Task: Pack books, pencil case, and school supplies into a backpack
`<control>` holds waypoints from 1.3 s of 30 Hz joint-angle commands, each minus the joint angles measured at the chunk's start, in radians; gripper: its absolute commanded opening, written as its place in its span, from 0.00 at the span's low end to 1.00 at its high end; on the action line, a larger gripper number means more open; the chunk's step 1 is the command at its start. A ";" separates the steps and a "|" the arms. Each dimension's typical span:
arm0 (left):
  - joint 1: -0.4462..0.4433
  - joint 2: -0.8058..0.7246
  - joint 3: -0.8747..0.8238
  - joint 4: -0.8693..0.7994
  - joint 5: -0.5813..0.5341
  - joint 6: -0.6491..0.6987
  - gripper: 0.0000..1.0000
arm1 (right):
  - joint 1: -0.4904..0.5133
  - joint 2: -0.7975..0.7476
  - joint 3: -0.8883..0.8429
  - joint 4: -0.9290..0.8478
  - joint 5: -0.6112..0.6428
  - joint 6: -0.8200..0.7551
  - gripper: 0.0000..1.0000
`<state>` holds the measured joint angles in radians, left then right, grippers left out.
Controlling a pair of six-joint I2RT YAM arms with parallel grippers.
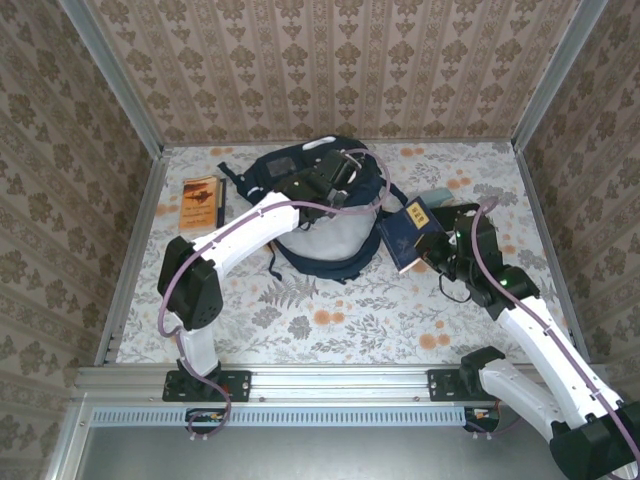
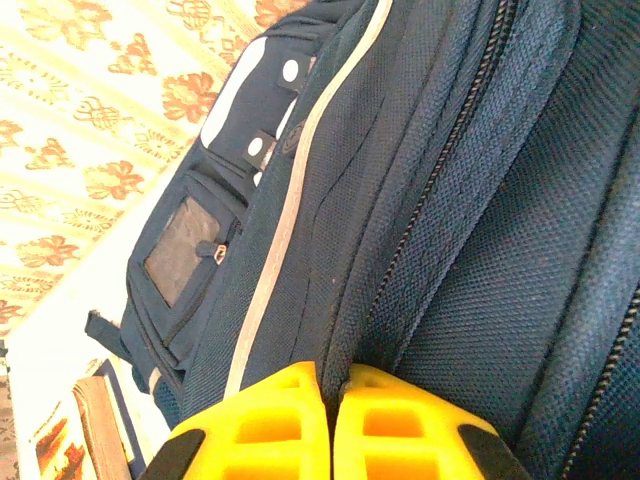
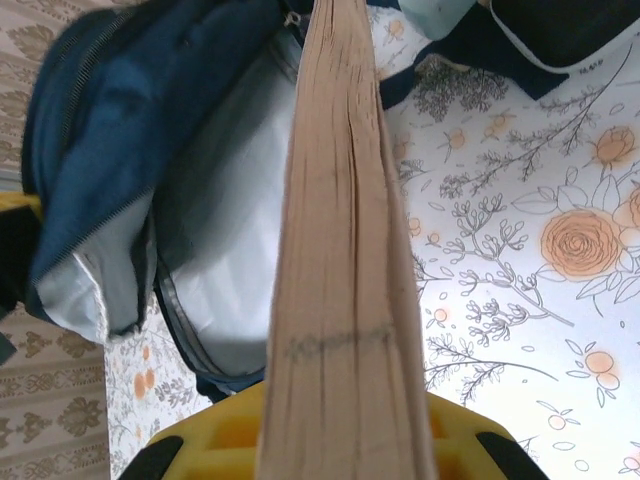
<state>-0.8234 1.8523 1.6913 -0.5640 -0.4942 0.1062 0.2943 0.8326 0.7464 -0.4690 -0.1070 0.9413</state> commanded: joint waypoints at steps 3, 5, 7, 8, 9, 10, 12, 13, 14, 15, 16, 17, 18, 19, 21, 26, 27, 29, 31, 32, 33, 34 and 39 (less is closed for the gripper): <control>0.005 -0.028 0.085 0.121 -0.069 -0.055 0.00 | -0.001 -0.092 -0.054 0.103 -0.038 0.025 0.04; 0.004 -0.031 0.093 0.114 -0.036 -0.068 0.00 | -0.001 -0.094 -0.059 0.123 -0.058 0.026 0.05; 0.003 -0.040 0.101 0.112 -0.004 -0.077 0.00 | -0.002 -0.073 -0.061 0.160 -0.107 0.030 0.04; 0.001 -0.046 0.104 0.113 0.010 -0.078 0.00 | -0.002 -0.057 -0.069 0.194 -0.139 0.042 0.04; -0.001 -0.050 0.106 0.112 0.019 -0.075 0.00 | -0.001 -0.042 -0.077 0.235 -0.167 0.058 0.04; -0.003 -0.055 0.110 0.108 0.026 -0.073 0.00 | 0.002 -0.024 -0.090 0.285 -0.192 0.079 0.04; -0.007 -0.064 0.114 0.099 0.023 -0.073 0.00 | 0.011 0.011 -0.111 0.384 -0.219 0.117 0.05; -0.010 -0.068 0.116 0.094 0.023 -0.071 0.00 | 0.021 0.036 -0.117 0.430 -0.223 0.132 0.05; -0.012 -0.075 0.115 0.088 0.021 -0.071 0.00 | 0.031 0.062 -0.117 0.467 -0.222 0.142 0.05; -0.014 -0.081 0.116 0.084 0.019 -0.072 0.00 | 0.042 0.087 -0.117 0.497 -0.218 0.149 0.05; -0.016 -0.087 0.115 0.080 0.019 -0.071 0.00 | 0.055 0.119 -0.116 0.539 -0.215 0.156 0.05; -0.018 -0.093 0.117 0.077 0.021 -0.071 0.00 | 0.072 0.155 -0.113 0.582 -0.204 0.161 0.05; -0.020 -0.099 0.117 0.075 0.021 -0.070 0.00 | 0.086 0.186 -0.110 0.613 -0.188 0.170 0.05; -0.021 -0.105 0.118 0.075 0.022 -0.070 0.00 | 0.105 0.227 -0.106 0.659 -0.168 0.179 0.05; -0.024 -0.118 0.118 0.073 0.024 -0.069 0.00 | 0.137 0.309 -0.092 0.748 -0.133 0.197 0.05; -0.024 -0.139 0.128 0.062 0.038 -0.070 0.00 | 0.212 0.523 0.010 0.884 -0.032 0.221 0.04; -0.025 -0.140 0.132 0.057 0.040 -0.069 0.00 | 0.220 0.549 0.026 0.916 -0.015 0.225 0.05; -0.024 -0.142 0.143 0.042 0.043 -0.069 0.00 | 0.246 0.647 0.054 1.010 0.045 0.233 0.05; -0.025 -0.147 0.147 0.035 0.038 -0.070 0.00 | 0.268 0.710 0.086 1.067 0.101 0.216 0.05; -0.025 -0.151 0.148 0.033 0.035 -0.072 0.00 | 0.278 0.744 0.105 1.075 0.130 0.210 0.05; -0.025 -0.154 0.147 0.032 0.032 -0.073 0.00 | 0.283 0.775 0.118 1.084 0.151 0.208 0.05; -0.024 -0.158 0.147 0.029 0.033 -0.075 0.00 | 0.289 0.808 0.129 1.103 0.170 0.208 0.05; -0.023 -0.166 0.145 0.018 0.054 -0.086 0.00 | 0.293 0.945 0.150 1.219 0.247 0.268 0.06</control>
<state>-0.8383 1.7657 1.7638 -0.6067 -0.4328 0.0544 0.5880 1.7302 0.8654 0.6071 0.0406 1.1740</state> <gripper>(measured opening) 0.051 0.127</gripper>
